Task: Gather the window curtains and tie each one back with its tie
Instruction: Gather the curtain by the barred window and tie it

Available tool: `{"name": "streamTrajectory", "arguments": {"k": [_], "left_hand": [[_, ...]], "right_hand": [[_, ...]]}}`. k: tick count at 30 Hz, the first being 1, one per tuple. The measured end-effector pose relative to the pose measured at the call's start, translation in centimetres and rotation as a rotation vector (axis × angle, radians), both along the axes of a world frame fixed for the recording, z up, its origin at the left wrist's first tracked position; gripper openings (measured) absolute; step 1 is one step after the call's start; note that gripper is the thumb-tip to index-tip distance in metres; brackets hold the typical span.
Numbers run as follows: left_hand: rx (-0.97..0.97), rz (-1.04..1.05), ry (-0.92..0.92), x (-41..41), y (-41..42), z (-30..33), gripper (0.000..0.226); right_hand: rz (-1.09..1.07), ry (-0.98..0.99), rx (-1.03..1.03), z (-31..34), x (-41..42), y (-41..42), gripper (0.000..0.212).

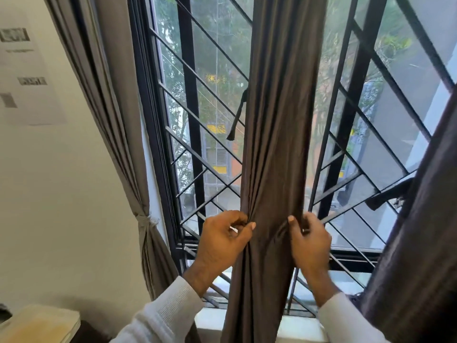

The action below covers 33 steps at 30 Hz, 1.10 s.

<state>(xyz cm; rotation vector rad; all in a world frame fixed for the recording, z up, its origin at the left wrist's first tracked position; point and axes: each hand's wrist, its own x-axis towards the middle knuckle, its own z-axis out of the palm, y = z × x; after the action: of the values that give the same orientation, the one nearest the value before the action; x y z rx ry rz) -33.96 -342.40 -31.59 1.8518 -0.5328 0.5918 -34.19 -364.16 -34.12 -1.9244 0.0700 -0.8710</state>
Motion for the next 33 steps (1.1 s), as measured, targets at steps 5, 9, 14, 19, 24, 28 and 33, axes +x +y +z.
{"name": "streamTrajectory", "arguments": {"k": [5, 9, 14, 19, 24, 28, 33], "left_hand": [[-0.020, 0.048, 0.015, 0.2, -0.2, -0.4, 0.016], [-0.049, 0.031, 0.000, -0.3, -0.8, -0.4, 0.019], [-0.149, -0.127, 0.107, -0.4, -2.0, -0.6, 0.016], [-0.109, -0.235, 0.149, -1.2, -2.1, -0.1, 0.021], [-0.141, -0.180, 0.111, -1.2, -2.0, 0.1, 0.019], [-0.132, -0.267, 0.133, -1.0, -1.6, 0.3, 0.018], [-0.123, -0.291, 0.165, -0.3, -1.1, 0.4, 0.019]], "right_hand": [[-0.078, -0.187, -0.050, -2.1, -3.6, 2.4, 0.005], [-0.114, -0.257, -0.229, -3.0, -4.9, 2.3, 0.005], [0.035, -0.241, -0.653, -5.2, -4.9, 2.3, 0.036], [0.149, -0.244, -0.766, -5.3, -4.8, 2.3, 0.042], [0.169, -0.241, -0.383, -3.4, -4.5, 0.4, 0.032], [0.198, 0.077, 0.198, -0.6, -2.2, -1.4, 0.031], [0.164, 0.086, 0.314, -0.9, -1.8, -1.3, 0.003]]}}
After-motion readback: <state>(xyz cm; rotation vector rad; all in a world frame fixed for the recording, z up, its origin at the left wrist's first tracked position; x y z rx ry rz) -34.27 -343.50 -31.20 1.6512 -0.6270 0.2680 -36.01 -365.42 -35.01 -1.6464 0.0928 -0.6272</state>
